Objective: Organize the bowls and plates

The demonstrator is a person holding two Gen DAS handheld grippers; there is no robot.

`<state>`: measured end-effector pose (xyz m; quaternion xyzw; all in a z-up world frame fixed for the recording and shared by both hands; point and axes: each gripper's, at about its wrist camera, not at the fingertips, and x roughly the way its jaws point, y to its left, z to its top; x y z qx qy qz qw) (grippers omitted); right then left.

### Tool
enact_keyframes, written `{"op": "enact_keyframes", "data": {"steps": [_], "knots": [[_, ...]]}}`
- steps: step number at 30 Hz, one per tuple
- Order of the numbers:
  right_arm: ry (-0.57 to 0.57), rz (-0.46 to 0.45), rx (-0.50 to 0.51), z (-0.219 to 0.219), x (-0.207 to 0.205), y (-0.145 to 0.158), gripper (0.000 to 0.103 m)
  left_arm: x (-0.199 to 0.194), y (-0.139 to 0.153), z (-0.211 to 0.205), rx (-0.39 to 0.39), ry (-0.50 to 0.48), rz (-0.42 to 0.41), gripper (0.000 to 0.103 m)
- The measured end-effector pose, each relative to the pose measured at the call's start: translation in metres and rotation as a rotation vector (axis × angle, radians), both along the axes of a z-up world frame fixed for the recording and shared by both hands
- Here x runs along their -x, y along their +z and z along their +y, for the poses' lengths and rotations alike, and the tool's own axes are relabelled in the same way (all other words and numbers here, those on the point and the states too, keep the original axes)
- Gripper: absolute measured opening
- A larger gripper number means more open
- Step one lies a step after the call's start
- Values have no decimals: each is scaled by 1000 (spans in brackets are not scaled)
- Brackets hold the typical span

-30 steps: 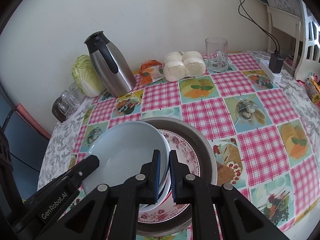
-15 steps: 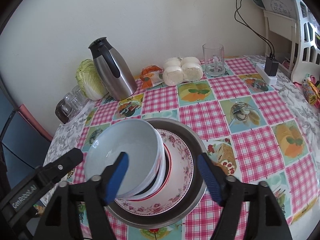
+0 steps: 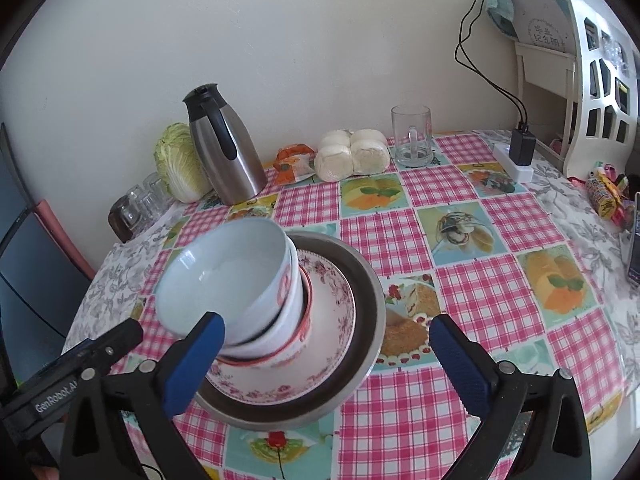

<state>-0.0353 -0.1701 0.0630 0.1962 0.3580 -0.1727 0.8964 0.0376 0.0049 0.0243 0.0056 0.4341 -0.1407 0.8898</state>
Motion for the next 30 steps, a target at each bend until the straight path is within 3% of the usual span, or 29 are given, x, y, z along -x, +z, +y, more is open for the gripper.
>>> {"op": "enact_keyframes", "data": {"steps": [14,30], "knots": [[-10,124,25,1,19,-44,103,13,-24,4,-93,-27,-11,102],[-29,171,41,2,26,-56,103,10,-52,-4,-190,-61,20,102]]}}
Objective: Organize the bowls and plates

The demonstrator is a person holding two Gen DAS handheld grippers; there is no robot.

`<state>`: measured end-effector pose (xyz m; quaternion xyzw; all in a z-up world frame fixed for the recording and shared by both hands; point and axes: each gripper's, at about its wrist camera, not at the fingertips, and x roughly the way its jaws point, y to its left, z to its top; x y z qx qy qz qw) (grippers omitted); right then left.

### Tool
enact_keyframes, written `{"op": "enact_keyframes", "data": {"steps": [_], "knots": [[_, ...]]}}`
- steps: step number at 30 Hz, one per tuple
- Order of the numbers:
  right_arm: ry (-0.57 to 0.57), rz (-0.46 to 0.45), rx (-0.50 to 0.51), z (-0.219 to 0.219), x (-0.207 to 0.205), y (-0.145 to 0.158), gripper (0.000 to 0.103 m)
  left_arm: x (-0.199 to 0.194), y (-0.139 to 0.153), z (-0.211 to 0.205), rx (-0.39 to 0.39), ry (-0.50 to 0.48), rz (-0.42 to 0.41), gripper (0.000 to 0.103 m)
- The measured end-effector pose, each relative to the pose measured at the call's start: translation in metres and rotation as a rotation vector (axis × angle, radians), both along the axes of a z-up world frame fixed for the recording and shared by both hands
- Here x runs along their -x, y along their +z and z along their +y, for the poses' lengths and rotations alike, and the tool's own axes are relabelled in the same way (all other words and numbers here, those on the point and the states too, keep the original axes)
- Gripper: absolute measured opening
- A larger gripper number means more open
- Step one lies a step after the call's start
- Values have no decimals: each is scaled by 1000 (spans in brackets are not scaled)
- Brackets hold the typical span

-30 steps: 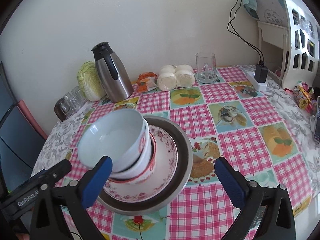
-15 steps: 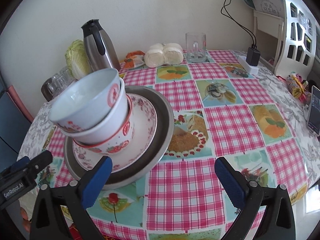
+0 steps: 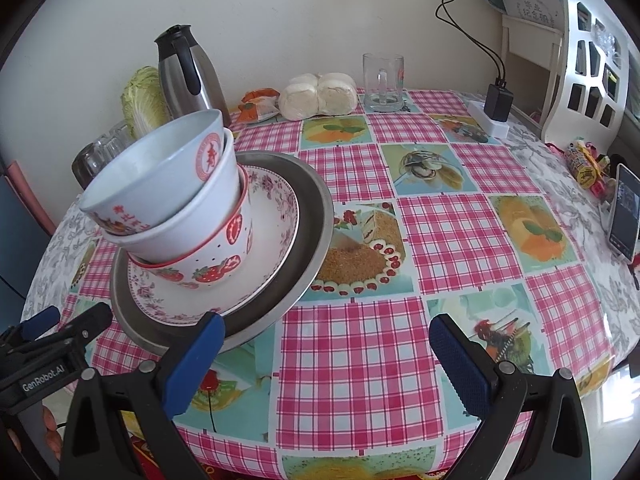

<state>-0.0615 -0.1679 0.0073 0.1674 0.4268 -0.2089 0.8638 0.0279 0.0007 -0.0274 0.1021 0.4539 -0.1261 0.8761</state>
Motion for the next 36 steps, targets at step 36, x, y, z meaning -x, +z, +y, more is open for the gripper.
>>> {"op": "enact_keyframes", "data": {"steps": [36], "knots": [[-27,33,-9,-8,-2,-7,103,-8,-13,2,-5,3,60,102]]}}
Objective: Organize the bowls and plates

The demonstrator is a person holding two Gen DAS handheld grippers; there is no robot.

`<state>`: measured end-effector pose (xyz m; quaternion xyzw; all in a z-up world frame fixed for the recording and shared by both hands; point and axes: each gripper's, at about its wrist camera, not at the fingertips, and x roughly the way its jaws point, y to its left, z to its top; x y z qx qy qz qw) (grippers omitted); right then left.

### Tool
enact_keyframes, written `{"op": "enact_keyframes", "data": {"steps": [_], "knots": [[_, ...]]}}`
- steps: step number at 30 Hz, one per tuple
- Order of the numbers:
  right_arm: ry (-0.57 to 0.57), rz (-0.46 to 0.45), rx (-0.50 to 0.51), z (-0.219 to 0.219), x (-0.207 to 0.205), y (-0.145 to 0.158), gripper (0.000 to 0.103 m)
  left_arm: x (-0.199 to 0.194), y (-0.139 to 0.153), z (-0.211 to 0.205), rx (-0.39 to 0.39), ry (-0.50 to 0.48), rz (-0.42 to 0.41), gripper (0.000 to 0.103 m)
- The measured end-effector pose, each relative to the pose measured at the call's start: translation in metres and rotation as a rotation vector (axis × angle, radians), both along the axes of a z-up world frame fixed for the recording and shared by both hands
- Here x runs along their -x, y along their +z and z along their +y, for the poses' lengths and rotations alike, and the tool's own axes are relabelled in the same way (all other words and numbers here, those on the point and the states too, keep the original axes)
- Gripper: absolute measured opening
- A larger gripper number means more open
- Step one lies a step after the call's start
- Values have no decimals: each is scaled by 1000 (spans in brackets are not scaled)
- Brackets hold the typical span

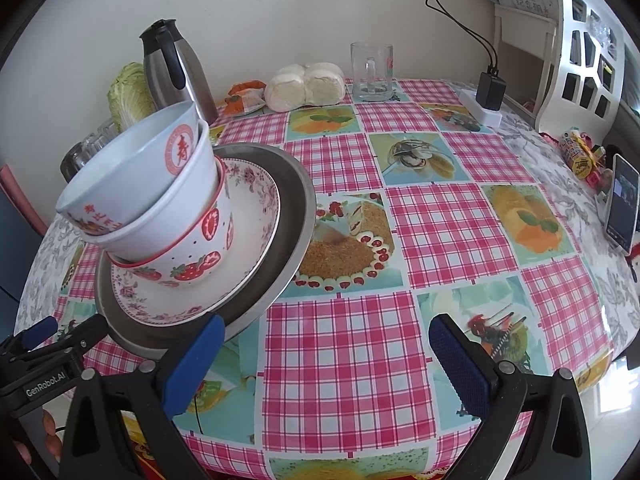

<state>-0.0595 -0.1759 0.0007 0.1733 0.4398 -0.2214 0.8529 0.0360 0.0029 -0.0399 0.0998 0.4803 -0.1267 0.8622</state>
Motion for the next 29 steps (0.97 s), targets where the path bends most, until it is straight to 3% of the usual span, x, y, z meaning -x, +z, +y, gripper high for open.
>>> {"op": "enact_keyframes", "data": {"steps": [29], "knots": [[4,3,-5,-1,-1,0,103,4,8,0,44,-19,-32,102]]}}
